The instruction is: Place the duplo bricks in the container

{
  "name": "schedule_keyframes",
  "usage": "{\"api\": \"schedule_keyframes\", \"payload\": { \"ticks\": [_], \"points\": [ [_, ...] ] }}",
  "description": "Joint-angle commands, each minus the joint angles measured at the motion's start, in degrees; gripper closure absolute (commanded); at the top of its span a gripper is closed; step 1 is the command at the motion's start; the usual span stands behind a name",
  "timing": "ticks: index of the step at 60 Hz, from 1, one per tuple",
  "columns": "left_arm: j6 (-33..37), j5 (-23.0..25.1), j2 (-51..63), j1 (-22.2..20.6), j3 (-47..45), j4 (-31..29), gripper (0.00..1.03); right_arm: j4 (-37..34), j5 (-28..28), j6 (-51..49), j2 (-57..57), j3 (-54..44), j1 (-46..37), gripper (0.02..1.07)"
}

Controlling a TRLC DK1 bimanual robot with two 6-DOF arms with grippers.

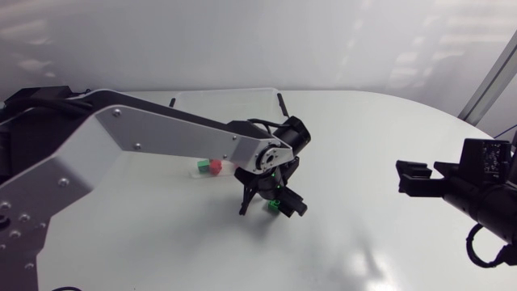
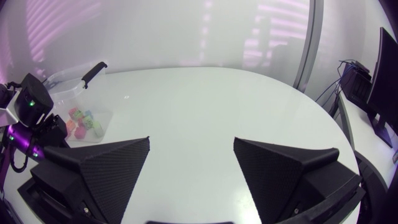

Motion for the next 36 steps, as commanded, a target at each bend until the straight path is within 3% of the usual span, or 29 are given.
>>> {"api": "schedule_keyframes", "payload": {
  "ticks": [1, 5, 6, 16, 28, 36],
  "points": [
    [-1.75, -0.18, 2.74, 0.22, 2.79, -1.63, 0.53, -0.53, 0.03, -0.99, -1.45, -1.76, -0.41, 0.09],
    [-1.92, -0.27, 3.53, 0.31, 2.79, -1.63, 0.81, -0.79, 0.03, -0.99, -2.59, -2.29, -0.5, 0.09],
    [-2.01, -0.18, 3.62, 0.4, 2.7, -1.71, 0.82, -0.79, 0.03, -0.99, -2.76, -2.29, -0.5, 0.09],
    [-2.1, -0.27, -0.86, 1.01, -1.78, -0.57, 0.85, -0.88, -0.32, -1.16, -3.56, -2.64, -1.11, 0.09],
    [-1.57, -0.53, -17.65, 3.03, -8.02, -0.05, 0.85, -1.32, -0.41, -1.16, -4.61, -2.55, -1.02, 0.09],
    [-0.17, -4.05, -28.9, 6.02, -10.31, 1.62, 0.85, -1.58, -0.41, -1.16, -5.14, -2.55, -0.94, 0.09]
  ]
}}
